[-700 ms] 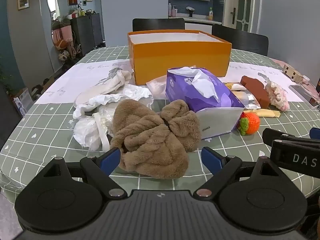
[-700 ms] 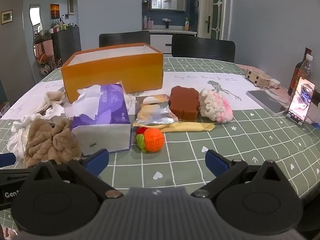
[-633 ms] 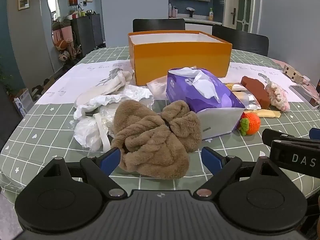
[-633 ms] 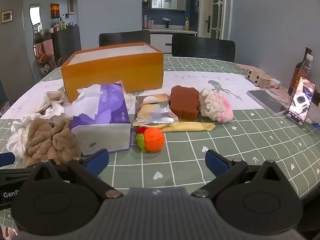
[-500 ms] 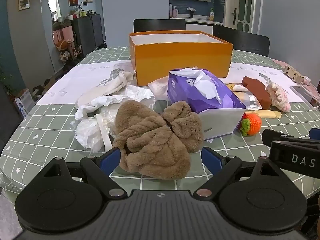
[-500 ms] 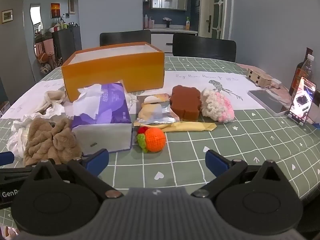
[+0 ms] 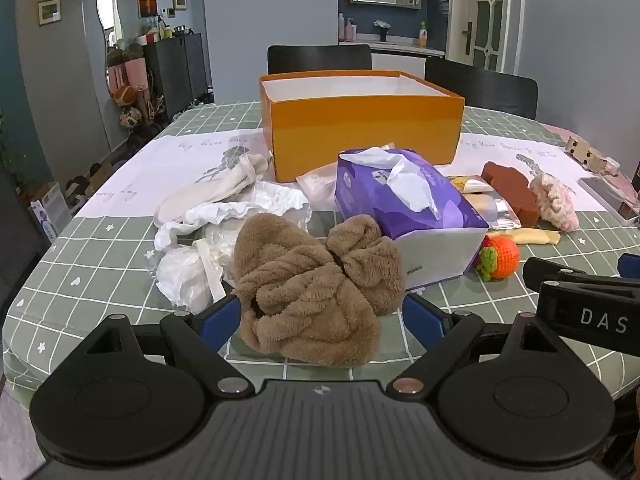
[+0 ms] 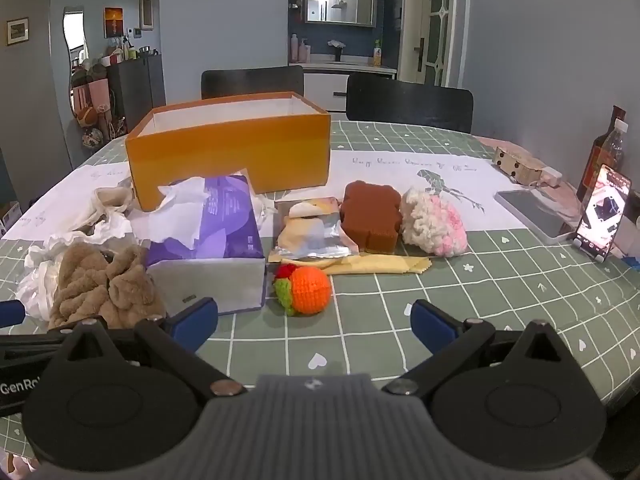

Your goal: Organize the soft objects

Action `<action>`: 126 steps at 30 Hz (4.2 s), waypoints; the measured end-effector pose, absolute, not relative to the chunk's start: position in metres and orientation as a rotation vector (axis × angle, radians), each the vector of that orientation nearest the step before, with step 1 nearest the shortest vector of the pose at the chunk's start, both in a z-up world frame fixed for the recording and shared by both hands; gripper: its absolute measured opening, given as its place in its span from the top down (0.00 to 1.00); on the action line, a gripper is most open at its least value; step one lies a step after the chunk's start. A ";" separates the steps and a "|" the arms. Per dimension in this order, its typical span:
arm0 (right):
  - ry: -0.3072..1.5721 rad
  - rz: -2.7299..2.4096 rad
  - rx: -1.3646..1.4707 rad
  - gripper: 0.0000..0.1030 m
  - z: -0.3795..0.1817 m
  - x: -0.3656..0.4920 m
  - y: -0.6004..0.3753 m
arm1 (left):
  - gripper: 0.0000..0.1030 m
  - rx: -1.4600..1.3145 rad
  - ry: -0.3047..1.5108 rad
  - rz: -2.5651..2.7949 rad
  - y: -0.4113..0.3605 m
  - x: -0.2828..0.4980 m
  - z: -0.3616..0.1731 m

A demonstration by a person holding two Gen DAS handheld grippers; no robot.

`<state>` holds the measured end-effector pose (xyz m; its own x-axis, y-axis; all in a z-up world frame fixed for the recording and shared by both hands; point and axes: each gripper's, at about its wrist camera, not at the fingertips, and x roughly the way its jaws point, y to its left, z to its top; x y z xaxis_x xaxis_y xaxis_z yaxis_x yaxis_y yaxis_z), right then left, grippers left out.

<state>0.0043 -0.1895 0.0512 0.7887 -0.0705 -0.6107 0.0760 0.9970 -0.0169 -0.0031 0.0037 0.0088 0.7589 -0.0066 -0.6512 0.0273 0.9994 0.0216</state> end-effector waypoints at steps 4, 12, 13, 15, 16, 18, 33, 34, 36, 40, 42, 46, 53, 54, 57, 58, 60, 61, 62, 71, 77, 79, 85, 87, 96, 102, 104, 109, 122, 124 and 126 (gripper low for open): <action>0.652 -0.085 0.007 0.02 0.052 0.000 -0.190 | 0.00 0.025 0.705 -0.026 0.003 -0.005 0.009; 0.662 -0.100 -0.005 0.02 0.048 -0.002 -0.191 | 0.00 0.018 0.699 -0.053 0.001 -0.008 0.010; 0.661 -0.102 -0.006 0.02 0.048 -0.002 -0.191 | 0.00 0.019 0.697 -0.053 0.001 -0.009 0.010; 0.659 -0.102 -0.007 0.02 0.049 -0.003 -0.191 | 0.00 0.016 0.698 -0.054 0.001 -0.009 0.010; 0.658 -0.102 -0.007 0.02 0.049 -0.003 -0.191 | 0.00 0.013 0.698 -0.055 0.001 -0.009 0.010; 0.659 -0.101 -0.006 0.02 0.049 -0.003 -0.191 | 0.00 0.014 0.699 -0.055 0.001 -0.009 0.011; 0.659 -0.105 -0.005 0.02 0.049 -0.005 -0.191 | 0.00 0.017 0.702 -0.058 0.003 -0.011 0.009; 0.660 -0.105 -0.005 0.02 0.049 -0.006 -0.192 | 0.00 0.016 0.704 -0.058 0.004 -0.011 0.009; 0.659 -0.105 -0.005 0.02 0.048 -0.006 -0.192 | 0.00 0.017 0.703 -0.057 0.003 -0.012 0.009; 0.660 -0.105 -0.006 0.02 0.048 -0.006 -0.192 | 0.00 0.018 0.704 -0.058 0.003 -0.011 0.009; 0.660 -0.105 -0.004 0.02 0.048 -0.006 -0.192 | 0.00 0.018 0.702 -0.058 0.003 -0.011 0.009; 0.657 -0.105 -0.005 0.02 0.048 -0.007 -0.191 | 0.00 0.019 0.701 -0.057 0.003 -0.012 0.009; 0.656 -0.106 -0.003 0.02 0.047 -0.009 -0.191 | 0.00 0.021 0.700 -0.057 0.002 -0.013 0.009; 0.655 -0.107 -0.004 0.02 0.047 -0.009 -0.191 | 0.00 0.022 0.700 -0.058 0.002 -0.013 0.010; 0.653 -0.108 -0.005 0.02 0.048 -0.010 -0.191 | 0.00 0.023 0.700 -0.061 0.001 -0.013 0.011; 0.652 -0.108 -0.004 0.02 0.048 -0.010 -0.191 | 0.00 0.024 0.698 -0.061 0.000 -0.013 0.011; 0.650 -0.108 -0.003 0.02 0.049 -0.010 -0.192 | 0.00 0.023 0.697 -0.059 0.000 -0.013 0.012; 0.649 -0.109 -0.004 0.02 0.049 -0.010 -0.192 | 0.00 0.022 0.698 -0.060 -0.001 -0.013 0.012; 0.648 -0.110 -0.005 0.02 0.050 -0.010 -0.192 | 0.00 0.023 0.697 -0.060 -0.001 -0.013 0.012; 0.638 -0.112 -0.003 0.02 0.050 -0.012 -0.194 | 0.00 0.027 0.698 -0.060 -0.003 -0.013 0.012; 0.635 -0.096 0.013 0.02 0.050 -0.014 -0.196 | 0.00 0.025 0.692 -0.071 -0.002 -0.018 0.015; 0.625 -0.078 0.007 0.02 0.053 -0.016 -0.196 | 0.00 0.028 0.696 -0.072 0.002 -0.018 0.016; 0.597 -0.042 0.023 0.02 0.059 -0.015 -0.212 | 0.00 -0.020 0.725 -0.037 0.028 -0.007 0.008; 0.591 -0.033 0.023 0.02 0.055 -0.011 -0.218 | 0.00 -0.037 0.748 -0.030 0.037 -0.001 0.001; 0.615 0.053 -0.069 0.02 0.033 0.010 -0.235 | 0.00 -0.034 0.766 -0.060 0.065 0.014 -0.015; 0.645 0.114 -0.078 0.02 0.036 0.026 -0.243 | 0.00 -0.008 0.728 -0.124 0.093 0.019 -0.005; 0.643 0.146 -0.094 0.02 0.042 0.031 -0.244 | 0.00 0.034 0.741 -0.147 0.099 0.027 0.004; 0.649 0.201 -0.121 0.02 0.063 0.048 -0.249 | 0.00 0.084 0.667 -0.248 0.122 0.043 0.022; 0.689 0.251 -0.235 0.02 0.099 0.106 -0.254 | 0.00 0.226 0.785 -0.347 0.125 0.143 0.020; 0.700 0.259 -0.241 0.02 0.100 0.115 -0.255 | 0.00 0.268 0.788 -0.352 0.118 0.155 0.016; 0.719 0.262 -0.238 0.02 0.100 0.125 -0.258 | 0.00 0.297 0.804 -0.350 0.112 0.168 0.012</action>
<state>0.1251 -0.2584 0.1002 0.7226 0.1538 -0.6740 -0.3160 0.9406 -0.1241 0.1684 0.1124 0.0115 0.6424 -0.1911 -0.7422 0.4135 0.9018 0.1257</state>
